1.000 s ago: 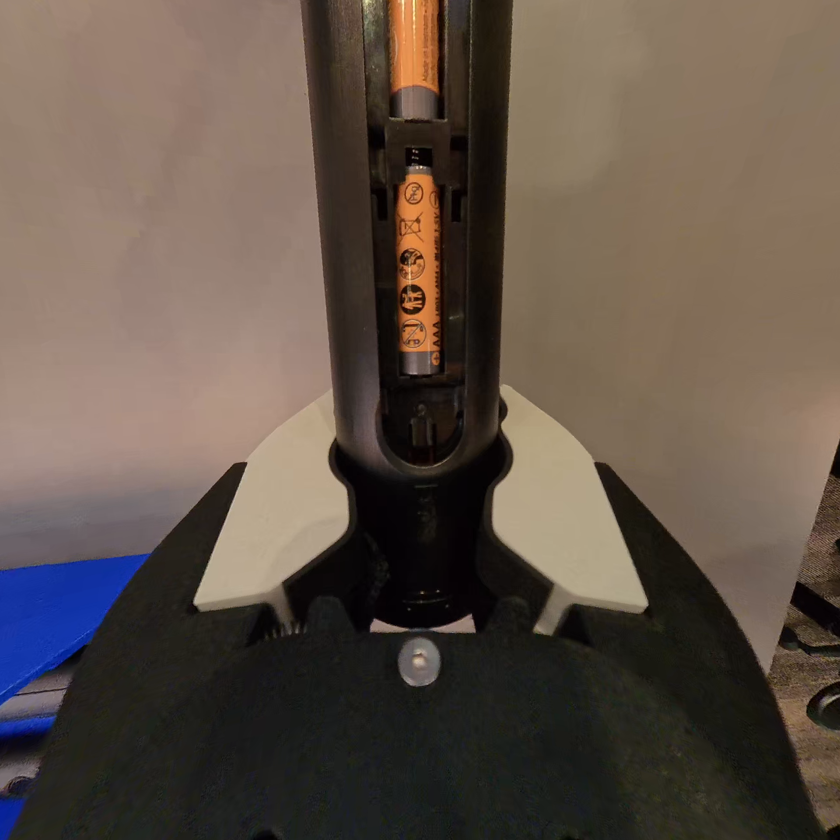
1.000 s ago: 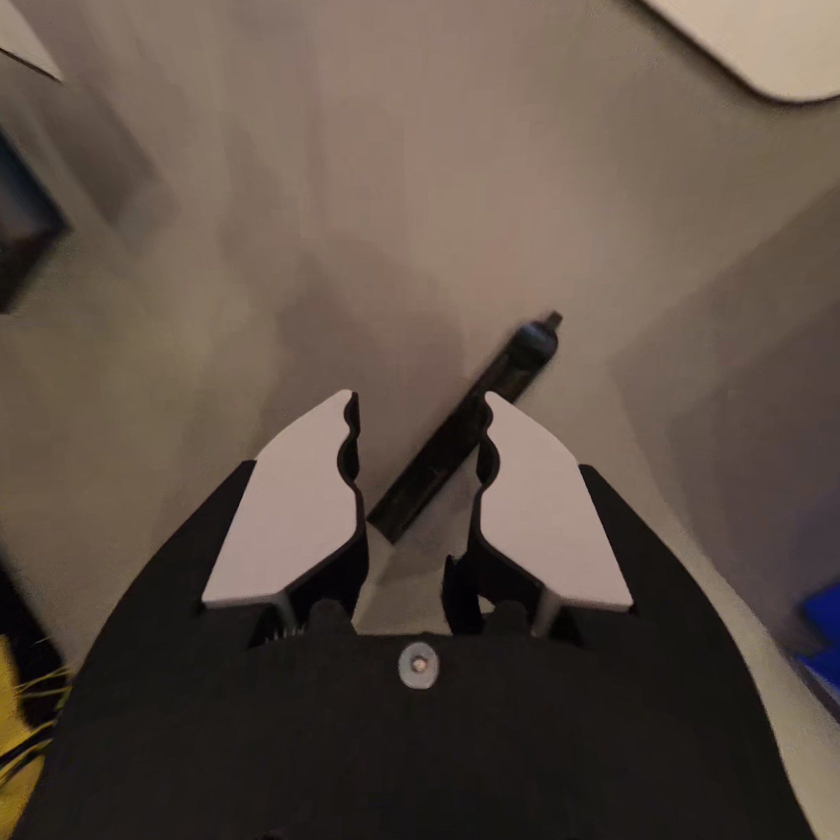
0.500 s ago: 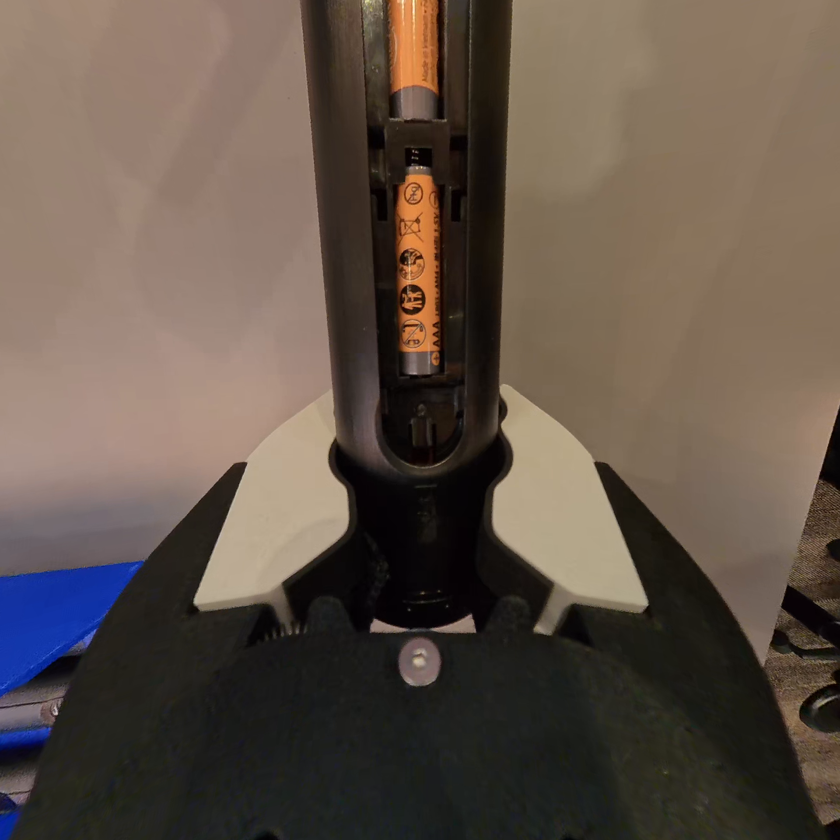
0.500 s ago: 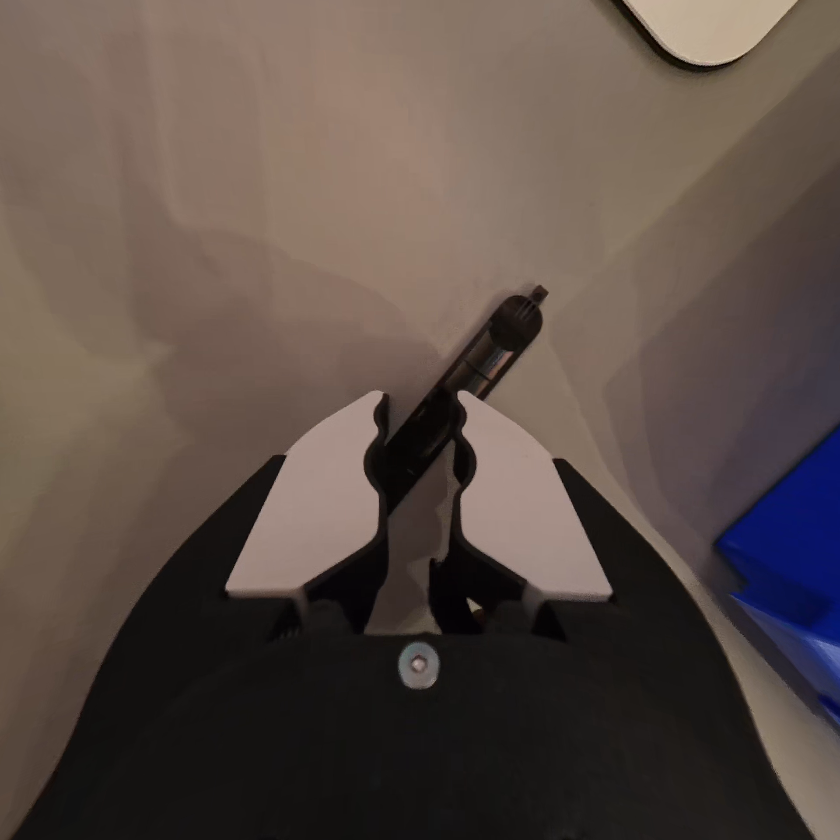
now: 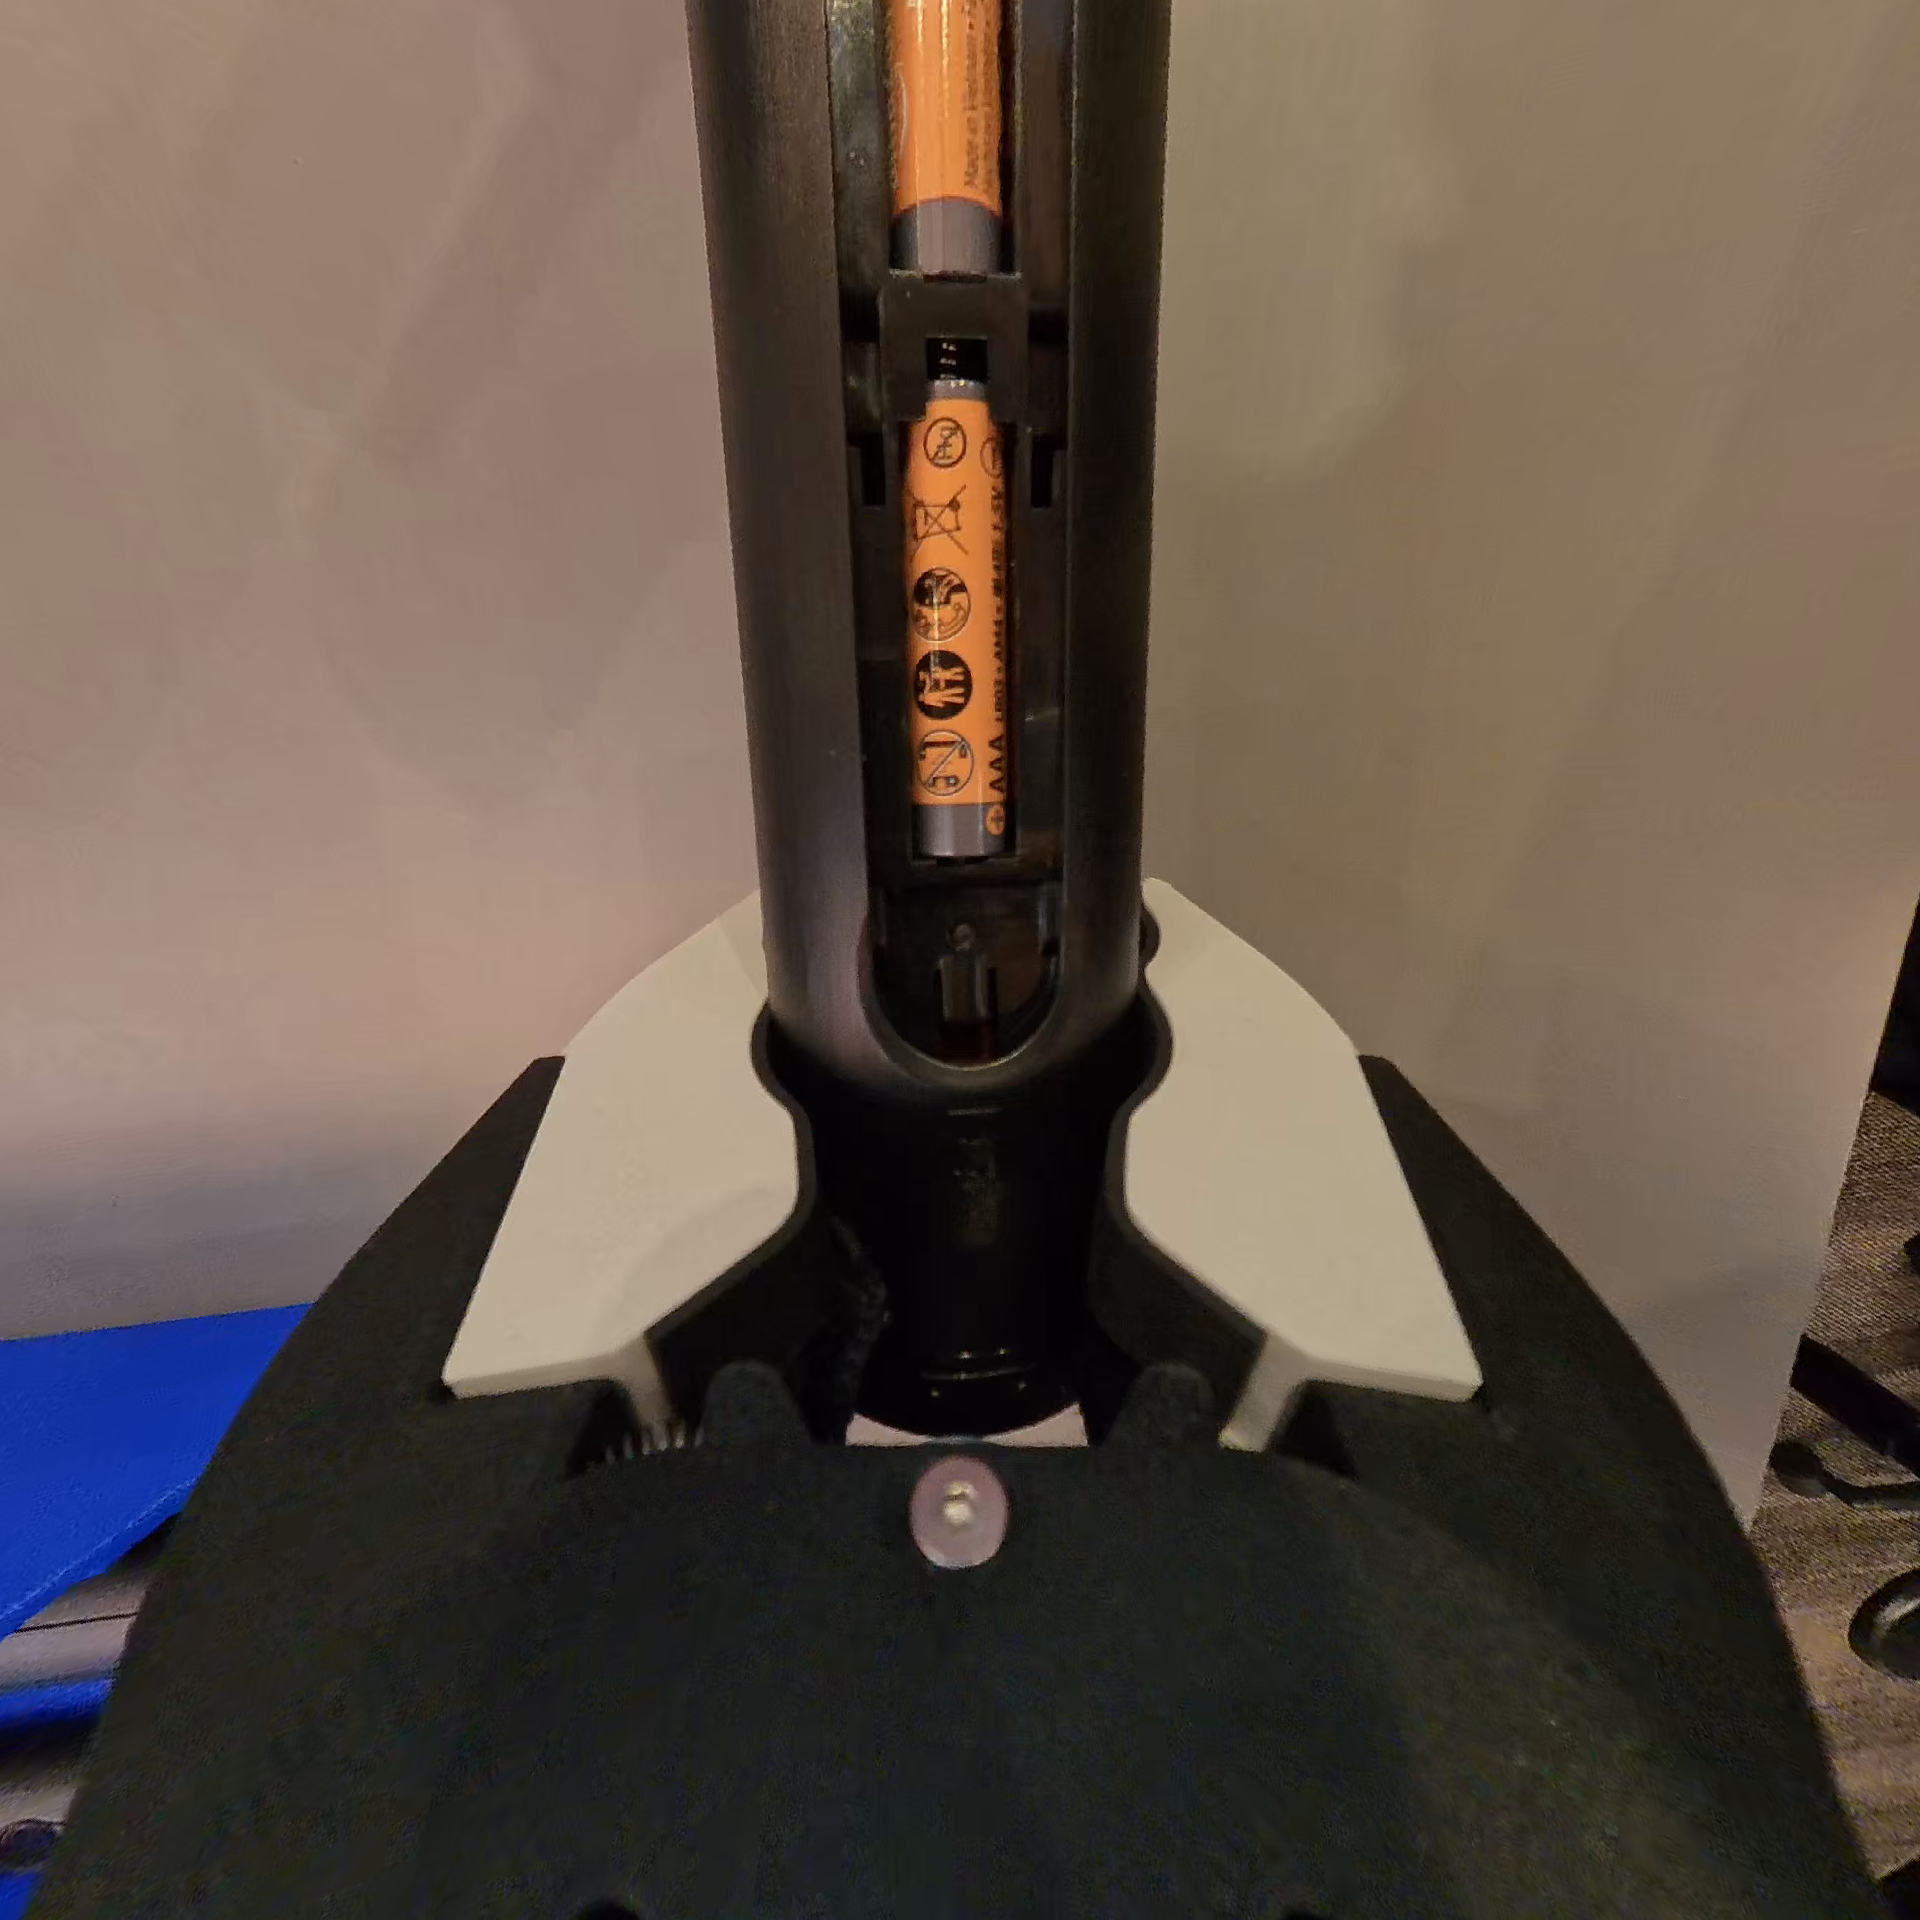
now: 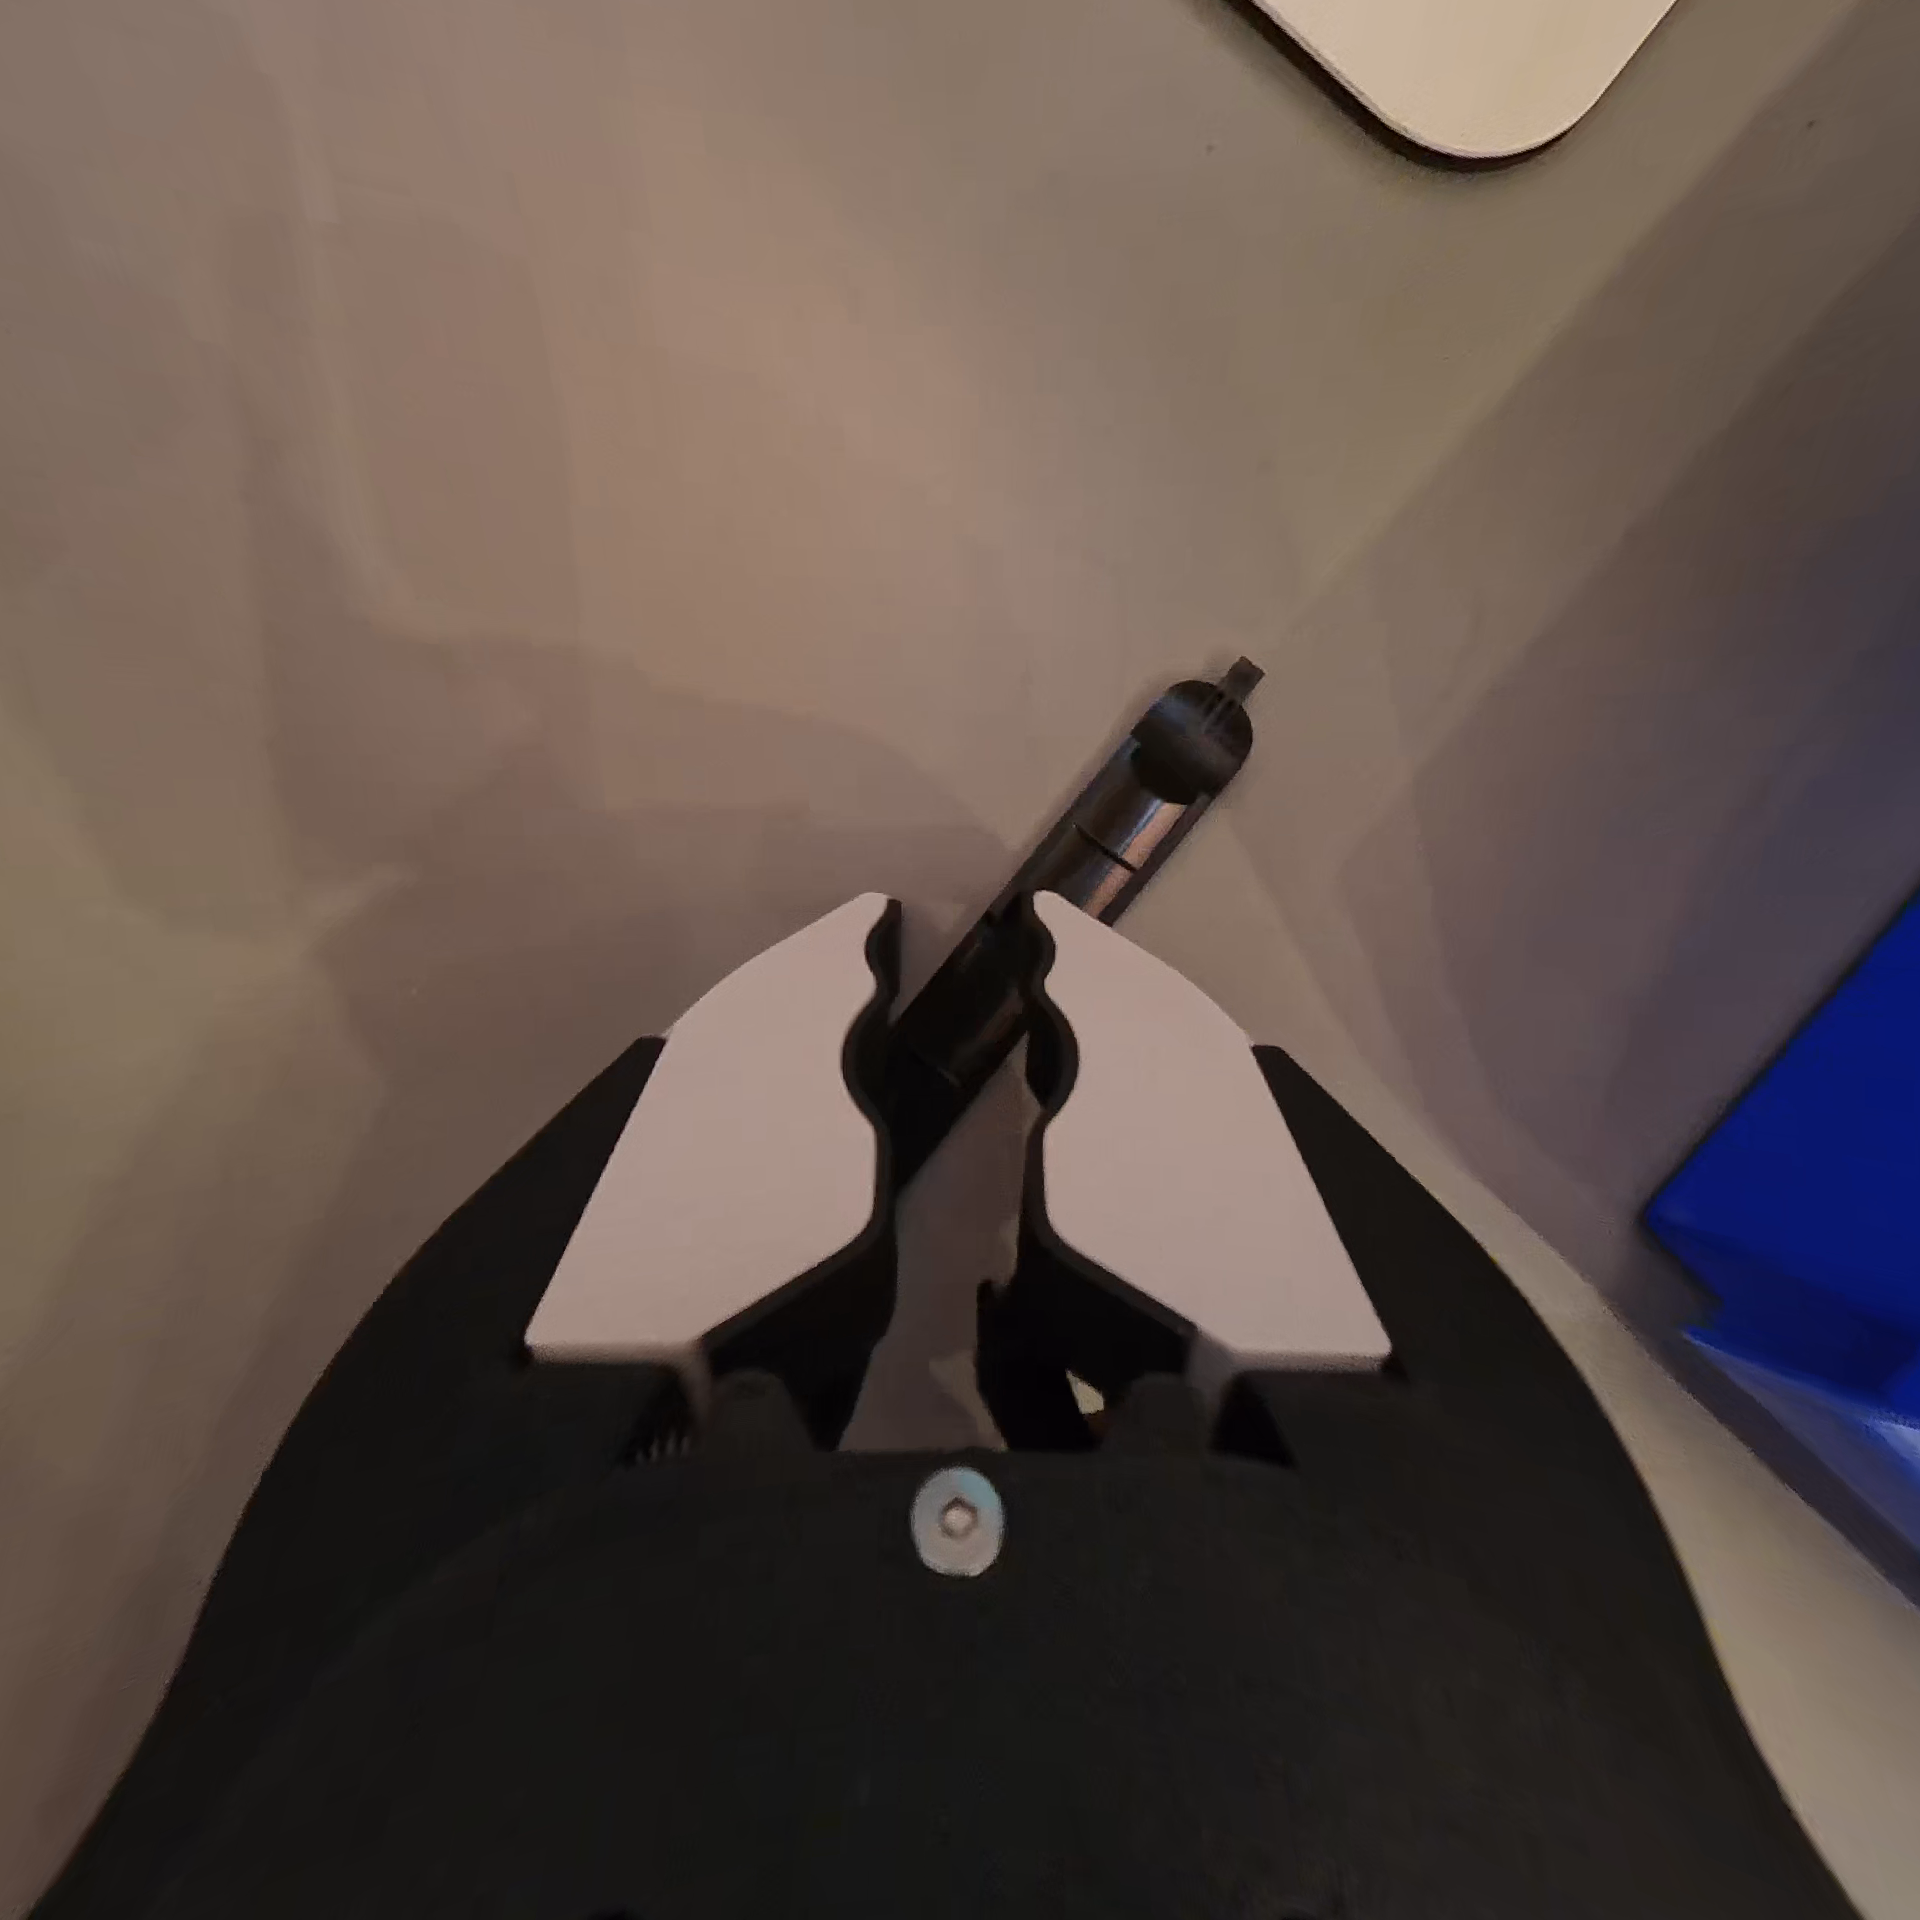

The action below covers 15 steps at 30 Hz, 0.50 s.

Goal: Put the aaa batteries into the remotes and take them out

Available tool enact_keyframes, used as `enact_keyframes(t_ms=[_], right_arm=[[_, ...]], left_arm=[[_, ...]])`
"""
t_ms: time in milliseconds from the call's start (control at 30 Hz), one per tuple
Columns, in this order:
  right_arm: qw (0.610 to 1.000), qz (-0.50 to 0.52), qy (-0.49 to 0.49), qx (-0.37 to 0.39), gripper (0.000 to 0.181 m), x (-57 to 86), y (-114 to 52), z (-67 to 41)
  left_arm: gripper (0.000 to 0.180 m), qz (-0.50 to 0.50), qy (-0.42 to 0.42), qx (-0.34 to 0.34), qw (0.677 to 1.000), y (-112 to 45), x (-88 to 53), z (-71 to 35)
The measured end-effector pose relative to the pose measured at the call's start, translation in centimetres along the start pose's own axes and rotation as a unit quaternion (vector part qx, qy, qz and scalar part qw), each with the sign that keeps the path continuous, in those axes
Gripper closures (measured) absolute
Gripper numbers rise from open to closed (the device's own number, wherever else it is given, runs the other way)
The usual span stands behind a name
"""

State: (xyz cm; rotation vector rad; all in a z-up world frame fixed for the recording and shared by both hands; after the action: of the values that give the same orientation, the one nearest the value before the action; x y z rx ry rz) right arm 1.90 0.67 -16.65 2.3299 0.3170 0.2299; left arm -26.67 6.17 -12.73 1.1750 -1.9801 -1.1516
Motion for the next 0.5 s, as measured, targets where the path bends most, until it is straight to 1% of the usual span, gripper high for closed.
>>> enact_keyframes(t_ms=[33, 67, 100, 167, 233, 333, 367, 433, 500], right_arm=[[1.000, 0.005, -0.002, -0.003, 0.156, 0.2, 0.1, 0.1], [1.000, 0.011, -0.003, -0.003, 0.146, 0.3, 0.3, 0.2], [1.000, 0.008, -0.011, 0.007, 0.142, 0.4, 0.5, 0.2], [1.000, 0.019, -0.017, 0.001, 0.134, 0.6, 0.6, 0.6], [0.999, 0.031, -0.024, 0.024, 0.133, 0.9, 1.1, 0.3], [0.999, 0.036, -0.035, 0.022, 0.132, 1.2, 1.1, 0.3], [0.999, 0.022, -0.046, 0.017, 0.132, 1.0, 0.9, 0.4], [0.999, 0.028, -0.042, -0.001, 0.130, 1.0, 0.4, 0.8], [0.999, 0.026, -0.043, -0.003, 0.134, 1.0, 0.3, 0.7]], left_arm=[[0.120, 0.000, 0.000, -0.001, 1.000, 0.0, 0.1, 0.0], [0.120, 0.000, 0.000, 0.000, 1.000, 0.0, 0.1, 0.1], [0.120, 0.001, 0.000, 0.000, 1.000, 0.1, 0.2, 0.1], [0.120, 0.002, 0.000, -0.001, 1.000, 0.1, 0.2, 0.2], [0.120, 0.003, 0.001, -0.001, 1.000, 0.0, 0.2, 0.3], [0.120, 0.003, -0.001, 0.000, 1.000, -0.1, 0.1, 0.1], [0.120, 0.003, -0.002, 0.001, 1.000, -0.1, 0.1, 0.0], [0.120, 0.003, -0.003, 0.002, 1.000, -0.1, 0.2, -0.1], [0.120, 0.004, -0.003, 0.001, 1.000, -0.1, 0.2, -0.1]])
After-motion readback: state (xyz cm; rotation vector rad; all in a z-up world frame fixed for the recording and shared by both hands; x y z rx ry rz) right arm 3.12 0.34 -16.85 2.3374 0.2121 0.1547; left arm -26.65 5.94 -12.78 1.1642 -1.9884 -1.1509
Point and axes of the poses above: each gripper's, where its closed fingertips meet, y back along the fingers, z out of its underside, x = y × z across the jaws, the point moved 6 cm from there along y, back along the fingers, and after that the axes turned 12 degrees about x, right-handed, at the moved point
